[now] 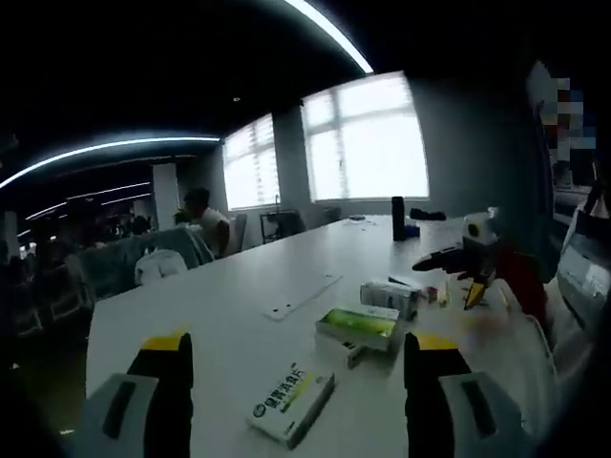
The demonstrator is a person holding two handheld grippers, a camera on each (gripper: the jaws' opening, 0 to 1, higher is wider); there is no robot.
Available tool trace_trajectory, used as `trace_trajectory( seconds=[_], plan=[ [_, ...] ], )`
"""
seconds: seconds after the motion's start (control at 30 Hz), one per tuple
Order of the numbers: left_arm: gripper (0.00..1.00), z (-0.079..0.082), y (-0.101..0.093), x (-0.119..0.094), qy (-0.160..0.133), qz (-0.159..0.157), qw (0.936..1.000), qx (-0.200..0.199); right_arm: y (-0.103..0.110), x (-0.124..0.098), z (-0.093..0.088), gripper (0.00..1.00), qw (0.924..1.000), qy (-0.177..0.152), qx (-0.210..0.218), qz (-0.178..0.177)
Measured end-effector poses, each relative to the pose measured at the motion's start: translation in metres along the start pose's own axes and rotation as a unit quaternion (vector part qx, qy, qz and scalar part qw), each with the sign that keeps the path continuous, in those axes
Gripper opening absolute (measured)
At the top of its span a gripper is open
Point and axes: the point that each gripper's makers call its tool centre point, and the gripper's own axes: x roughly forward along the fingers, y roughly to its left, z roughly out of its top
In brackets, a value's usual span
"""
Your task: Arrange the small medicine boxes into an aligned row inside the storage area until every box is upright, visible, and separated from the surrounding clutter.
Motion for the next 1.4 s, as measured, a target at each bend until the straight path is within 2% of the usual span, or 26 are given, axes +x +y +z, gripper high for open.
trace_trajectory(
  seconds=[0.2,0.47,0.73,1.0,1.23,1.4],
  plan=[
    [0.91,-0.025,0.010,0.009,0.028,0.004,0.9996,-0.009,-0.001,0.001,-0.002,0.98,1.0000,0.003,-0.001,-0.002],
    [0.91,-0.039,0.014,0.013,0.038,0.002,0.9991,-0.017,0.002,0.005,-0.006,0.98,0.9999,0.012,0.000,0.003],
    [0.91,-0.053,0.011,0.020,0.051,-0.002,0.9984,-0.026,0.005,0.006,-0.005,0.98,0.9999,0.008,0.000,0.007],
    [0.92,-0.074,0.011,0.030,0.070,-0.012,0.9968,-0.035,0.002,0.003,-0.002,0.97,1.0000,0.002,0.002,0.003],
    [0.92,-0.101,0.011,0.041,0.099,-0.021,0.9939,-0.045,0.003,0.003,-0.002,0.97,1.0000,0.002,0.000,0.004],
    [0.92,-0.111,0.005,0.047,0.107,-0.032,0.9924,-0.051,0.000,0.002,-0.002,0.97,1.0000,0.001,0.003,-0.001]
  ],
)
